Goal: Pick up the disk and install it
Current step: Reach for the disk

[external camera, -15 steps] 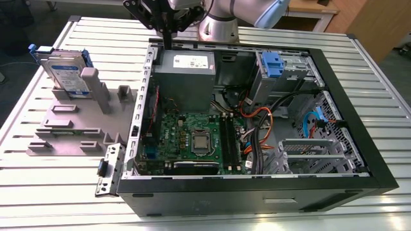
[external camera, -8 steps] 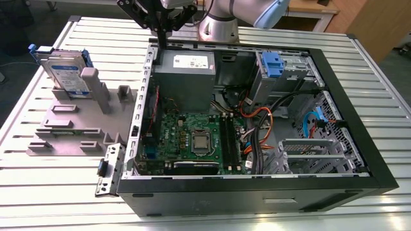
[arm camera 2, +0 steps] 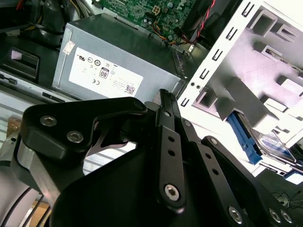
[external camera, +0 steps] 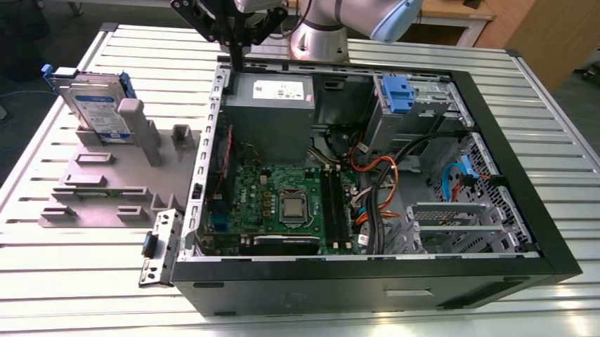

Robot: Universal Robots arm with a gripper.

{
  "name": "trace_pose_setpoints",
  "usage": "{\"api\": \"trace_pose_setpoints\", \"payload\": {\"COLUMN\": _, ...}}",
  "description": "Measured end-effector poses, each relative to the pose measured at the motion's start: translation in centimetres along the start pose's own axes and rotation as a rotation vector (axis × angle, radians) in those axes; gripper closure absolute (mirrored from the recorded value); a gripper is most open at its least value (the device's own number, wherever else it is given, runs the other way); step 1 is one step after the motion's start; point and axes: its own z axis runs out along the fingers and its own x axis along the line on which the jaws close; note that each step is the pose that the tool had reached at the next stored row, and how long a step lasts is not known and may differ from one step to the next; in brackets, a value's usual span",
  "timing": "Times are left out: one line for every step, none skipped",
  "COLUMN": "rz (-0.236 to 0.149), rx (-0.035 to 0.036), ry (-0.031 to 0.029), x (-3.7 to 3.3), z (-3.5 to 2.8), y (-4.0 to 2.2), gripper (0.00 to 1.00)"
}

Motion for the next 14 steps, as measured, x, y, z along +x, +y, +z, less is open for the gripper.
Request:
{"api": "trace_pose_setpoints", "payload": {"rz": 0.000, "rx": 0.0000, "ry": 0.0001, "x": 0.04, "z": 0.00, "y": -0.01, "gripper": 0.89}}
{"api": "trace_pose_setpoints", "payload": {"rz": 0.000, "rx": 0.0000, "ry": 0.0000, "x": 0.09, "z": 0.00, "y": -0.01, "gripper": 0.89}}
{"api": "trace_pose_setpoints", "payload": {"rz": 0.000, "rx": 0.0000, "ry": 0.0000, "x": 0.15, "z": -0.01, "y": -0.01, "gripper": 0.89}}
{"api": "trace_pose_setpoints", "payload": {"rz": 0.000, "rx": 0.0000, "ry": 0.0001, "x": 0.22, "z": -0.01, "y": -0.02, "gripper": 0.89}}
{"api": "trace_pose_setpoints", "payload": {"rz": 0.000, "rx": 0.0000, "ry": 0.0000, "x": 0.30, "z": -0.01, "y": -0.01, "gripper": 0.89}}
{"api": "trace_pose_setpoints", "payload": {"rz": 0.000, "rx": 0.0000, "ry": 0.0001, "x": 0.40, "z": -0.01, "y": -0.01, "gripper": 0.89}}
{"api": "trace_pose_setpoints", "payload": {"rz": 0.000, "rx": 0.0001, "ry": 0.0001, "x": 0.52, "z": -0.02, "y": 0.00, "gripper": 0.89}}
{"api": "trace_pose_setpoints", "payload": {"rz": 0.000, "rx": 0.0000, "ry": 0.0001, "x": 0.64, "z": -0.02, "y": 0.01, "gripper": 0.89}}
{"api": "trace_pose_setpoints", "payload": {"rz": 0.000, "rx": 0.0000, "ry": 0.0000, "x": 0.76, "z": -0.02, "y": 0.01, "gripper": 0.89}}
{"api": "trace_pose_setpoints", "payload": {"rz": 0.000, "rx": 0.0000, "ry": 0.0000, "x": 0.87, "z": -0.02, "y": 0.01, "gripper": 0.89}}
{"api": "trace_pose_setpoints", "payload": {"rz": 0.000, "rx": 0.0000, "ry": 0.0000, "x": 0.97, "z": -0.02, "y": 0.02, "gripper": 0.89}}
{"api": "trace_pose_setpoints", "payload": {"rz": 0.000, "rx": 0.0000, "ry": 0.0001, "x": 1.08, "z": -0.03, "y": 0.02, "gripper": 0.89}}
{"api": "trace_pose_setpoints", "payload": {"rz": 0.000, "rx": 0.0000, "ry": 0.0001, "x": 1.17, "z": -0.03, "y": 0.02, "gripper": 0.89}}
{"api": "trace_pose_setpoints", "payload": {"rz": 0.000, "rx": 0.0000, "ry": 0.0000, "x": 1.27, "z": -0.03, "y": 0.02, "gripper": 0.89}}
